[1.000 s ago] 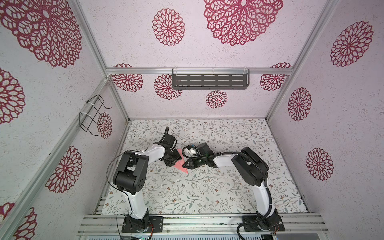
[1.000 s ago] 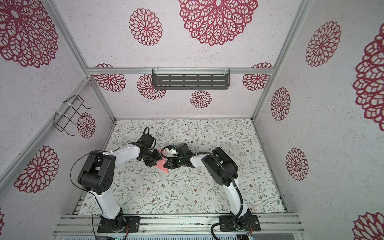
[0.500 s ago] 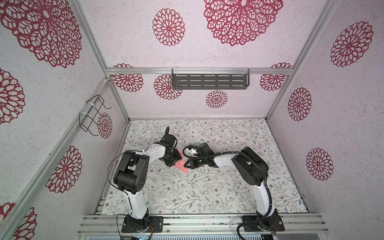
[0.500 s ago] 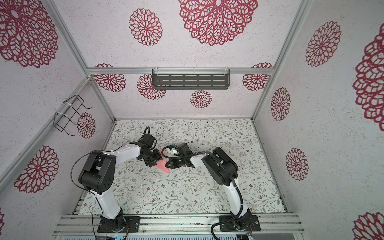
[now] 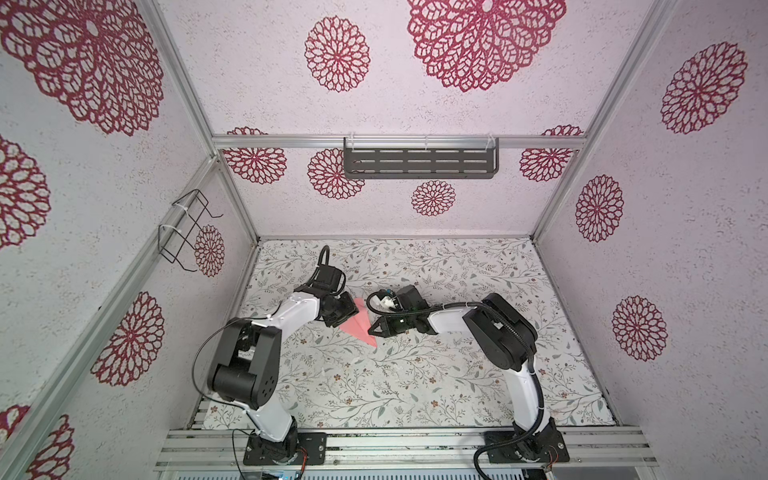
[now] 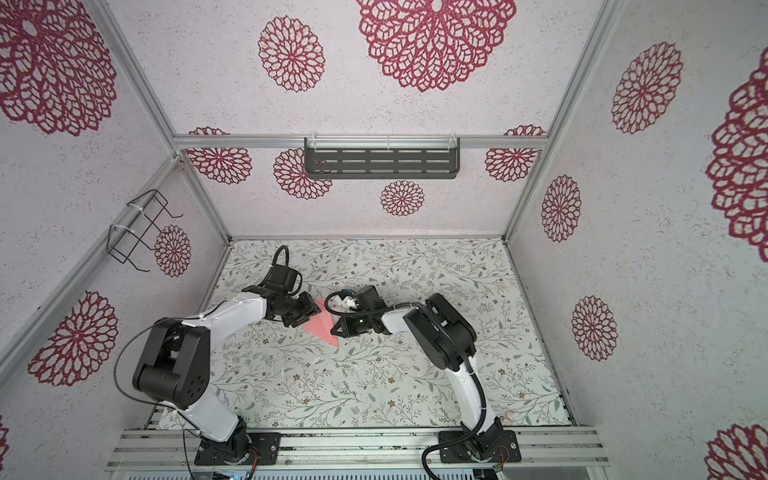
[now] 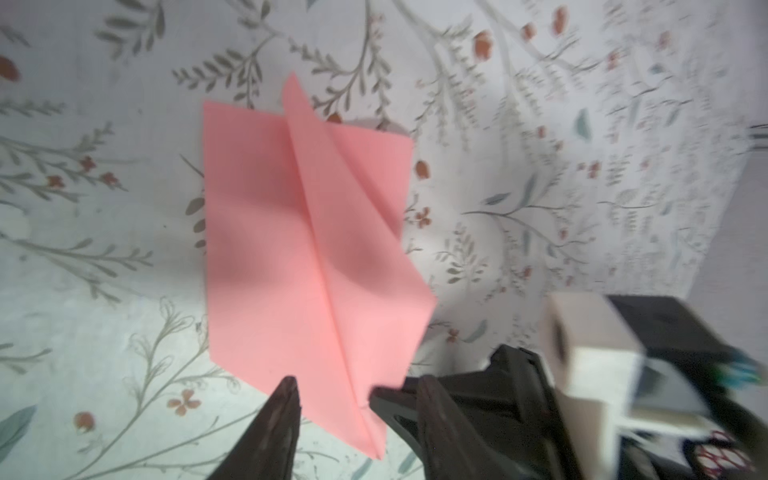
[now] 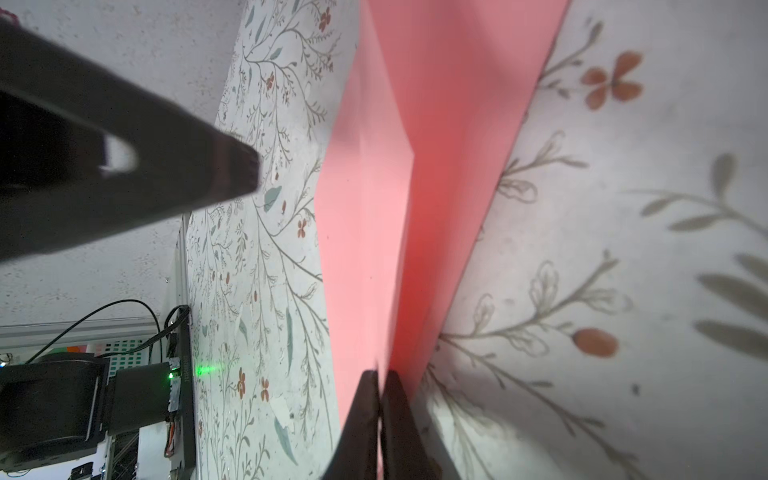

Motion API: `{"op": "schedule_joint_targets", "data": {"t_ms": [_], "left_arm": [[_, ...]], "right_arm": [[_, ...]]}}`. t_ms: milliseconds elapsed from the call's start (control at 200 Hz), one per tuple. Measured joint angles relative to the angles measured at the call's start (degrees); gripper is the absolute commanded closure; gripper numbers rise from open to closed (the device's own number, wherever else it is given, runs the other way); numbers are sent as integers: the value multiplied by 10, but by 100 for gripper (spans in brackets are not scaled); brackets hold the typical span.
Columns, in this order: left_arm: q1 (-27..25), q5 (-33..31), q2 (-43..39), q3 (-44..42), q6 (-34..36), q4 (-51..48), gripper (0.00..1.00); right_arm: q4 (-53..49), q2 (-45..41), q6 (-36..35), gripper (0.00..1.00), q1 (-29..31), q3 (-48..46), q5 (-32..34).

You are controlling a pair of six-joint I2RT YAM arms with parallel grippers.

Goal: Fold a paper plane with a square sheet of paper (pick it up from the middle)

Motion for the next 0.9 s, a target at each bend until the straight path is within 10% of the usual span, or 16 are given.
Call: {"op": "schedule_joint_targets", "data": {"t_ms": [325,901], "left_arm": [[4,73,9,-58,-8,129,81],[6,76,89,-58,-21,163,88]], "right_arm": [[-21,8,-1,89,0,21,-2],[-67,23,-6,87,0,57,-14]]}}
